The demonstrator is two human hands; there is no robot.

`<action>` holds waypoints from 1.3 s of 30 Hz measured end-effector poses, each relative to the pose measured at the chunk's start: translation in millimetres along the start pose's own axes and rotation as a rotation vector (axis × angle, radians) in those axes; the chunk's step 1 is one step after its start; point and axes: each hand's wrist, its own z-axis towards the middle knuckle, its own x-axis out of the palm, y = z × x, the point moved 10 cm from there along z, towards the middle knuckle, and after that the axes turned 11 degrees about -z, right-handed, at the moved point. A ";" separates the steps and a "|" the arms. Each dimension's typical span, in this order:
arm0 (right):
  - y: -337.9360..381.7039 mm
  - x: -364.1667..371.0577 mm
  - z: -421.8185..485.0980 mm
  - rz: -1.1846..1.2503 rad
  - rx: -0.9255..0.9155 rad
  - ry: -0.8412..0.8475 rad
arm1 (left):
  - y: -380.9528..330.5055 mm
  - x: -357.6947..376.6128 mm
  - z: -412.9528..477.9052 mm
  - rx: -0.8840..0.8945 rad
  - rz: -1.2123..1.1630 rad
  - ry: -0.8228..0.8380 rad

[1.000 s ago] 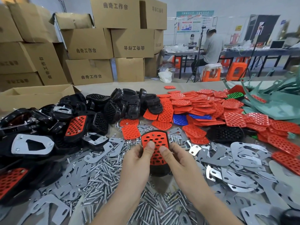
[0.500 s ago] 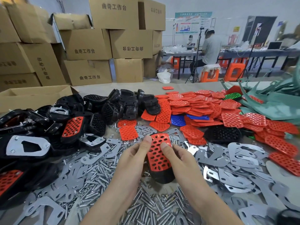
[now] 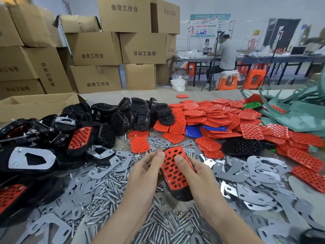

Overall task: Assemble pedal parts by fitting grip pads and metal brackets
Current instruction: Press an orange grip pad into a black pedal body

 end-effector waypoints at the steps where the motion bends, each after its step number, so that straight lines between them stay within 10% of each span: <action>1: 0.0 -0.3 0.1 -0.001 -0.001 -0.001 | -1.0 0.1 -0.6 0.013 0.011 0.000; 26: -8.2 4.9 1.8 0.188 0.085 0.134 | -10.2 15.8 -10.3 -0.144 -0.073 0.142; 39: 1.6 -11.4 0.6 -0.026 -0.061 -0.115 | 8.6 21.5 -16.4 -0.124 -0.057 0.027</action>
